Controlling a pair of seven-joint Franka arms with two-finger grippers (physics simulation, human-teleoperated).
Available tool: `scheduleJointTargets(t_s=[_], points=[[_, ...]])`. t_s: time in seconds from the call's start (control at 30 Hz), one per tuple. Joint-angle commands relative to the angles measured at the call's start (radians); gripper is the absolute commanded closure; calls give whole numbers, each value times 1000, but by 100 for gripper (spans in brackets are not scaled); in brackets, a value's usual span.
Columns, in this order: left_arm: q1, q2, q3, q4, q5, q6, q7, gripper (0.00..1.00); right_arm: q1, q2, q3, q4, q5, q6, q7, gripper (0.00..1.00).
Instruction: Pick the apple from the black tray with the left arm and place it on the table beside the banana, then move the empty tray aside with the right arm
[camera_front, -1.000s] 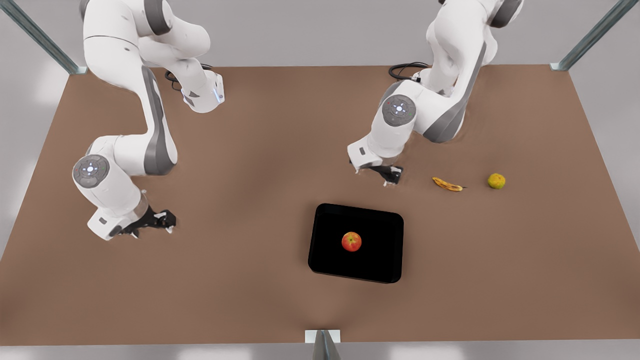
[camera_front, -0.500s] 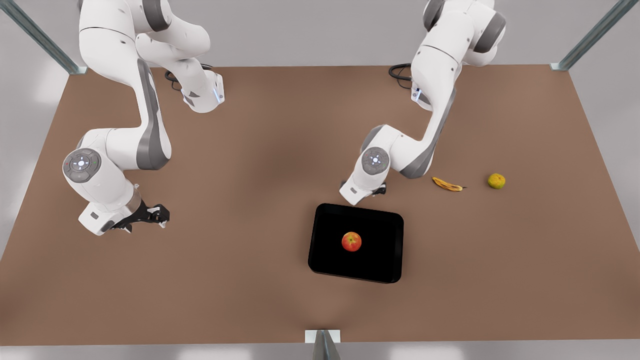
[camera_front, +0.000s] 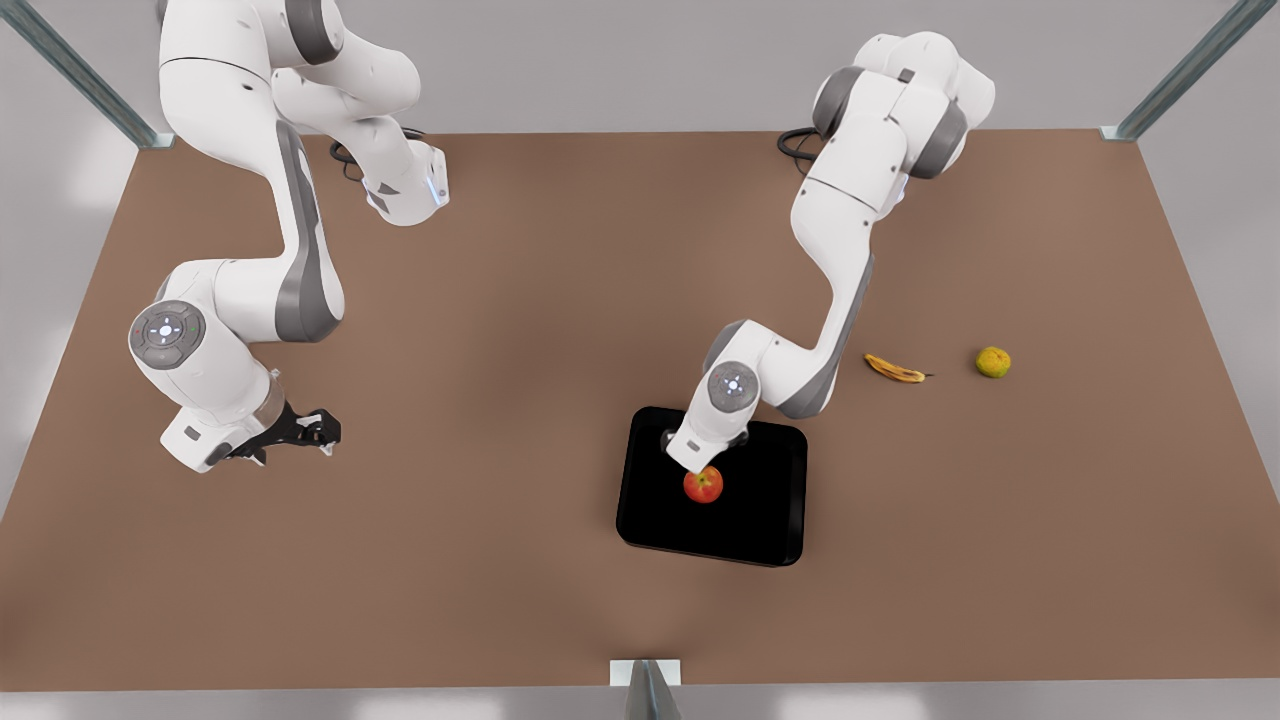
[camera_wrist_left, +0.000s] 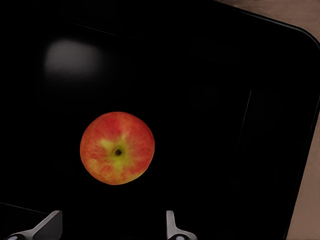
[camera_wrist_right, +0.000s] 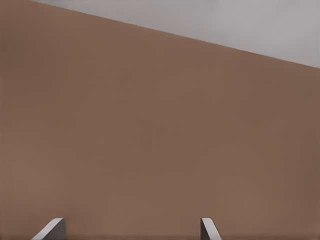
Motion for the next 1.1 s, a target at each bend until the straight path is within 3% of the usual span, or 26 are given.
scheduleJointTargets(t_s=[0.0, 1.07], points=[[2, 3, 2, 1, 23, 32, -19, 0, 0, -1, 0, 1, 1, 0, -5, 0], [5, 155, 24, 113, 141, 133, 167, 0, 0, -1, 0, 1, 1, 0, -7, 0]])
